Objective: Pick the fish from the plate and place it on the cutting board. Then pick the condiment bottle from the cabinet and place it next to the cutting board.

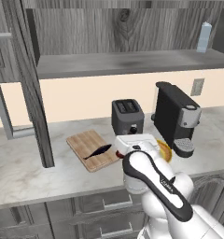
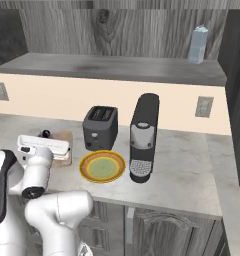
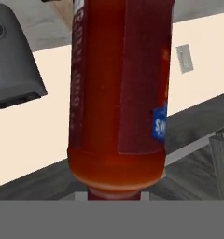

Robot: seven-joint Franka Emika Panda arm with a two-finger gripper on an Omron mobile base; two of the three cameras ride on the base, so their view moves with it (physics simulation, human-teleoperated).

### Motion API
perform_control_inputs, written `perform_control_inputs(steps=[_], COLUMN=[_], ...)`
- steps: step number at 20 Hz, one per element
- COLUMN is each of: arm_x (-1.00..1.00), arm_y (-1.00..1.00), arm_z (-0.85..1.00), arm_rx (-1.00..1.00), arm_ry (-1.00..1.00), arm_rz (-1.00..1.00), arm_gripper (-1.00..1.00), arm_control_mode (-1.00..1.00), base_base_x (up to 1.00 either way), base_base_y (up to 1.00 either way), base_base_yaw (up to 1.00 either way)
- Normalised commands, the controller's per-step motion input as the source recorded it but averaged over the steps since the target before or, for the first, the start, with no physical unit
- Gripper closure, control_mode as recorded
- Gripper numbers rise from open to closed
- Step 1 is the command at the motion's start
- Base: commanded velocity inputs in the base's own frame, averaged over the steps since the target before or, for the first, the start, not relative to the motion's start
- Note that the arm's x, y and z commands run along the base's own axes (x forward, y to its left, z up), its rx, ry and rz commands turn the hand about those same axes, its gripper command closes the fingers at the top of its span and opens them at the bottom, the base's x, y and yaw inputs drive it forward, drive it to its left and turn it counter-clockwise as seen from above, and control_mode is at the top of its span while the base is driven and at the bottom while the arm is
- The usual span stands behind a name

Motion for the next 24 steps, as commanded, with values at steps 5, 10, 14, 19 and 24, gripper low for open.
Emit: perform_control_inputs(steps=[5, 10, 14, 19, 24], arm_x=[-0.21, 0.0, 0.0, 0.0, 0.08], arm_y=[0.1, 0.21, 0.23, 0.21, 0.17], arm_z=[-0.12, -0.22, -0.23, -0.17, -0.03], arm_rx=[-0.05, -0.04, -0.02, -0.01, 0.0], arm_ry=[-0.01, 0.0, 0.0, 0.0, 0.0], arm_rz=[-0.11, -0.07, -0.05, -0.04, -0.01], arm_gripper=[1.0, 1.0, 1.0, 1.0, 1.0], arm_control_mode=[-1.0, -1.0, -1.0, -1.0, -1.0], base_base_x=[0.0, 0.0, 0.0, 0.0, 0.0], base_base_y=[0.0, 0.0, 0.0, 0.0, 0.0], base_base_yaw=[0.0, 0.0, 0.0, 0.0, 0.0])
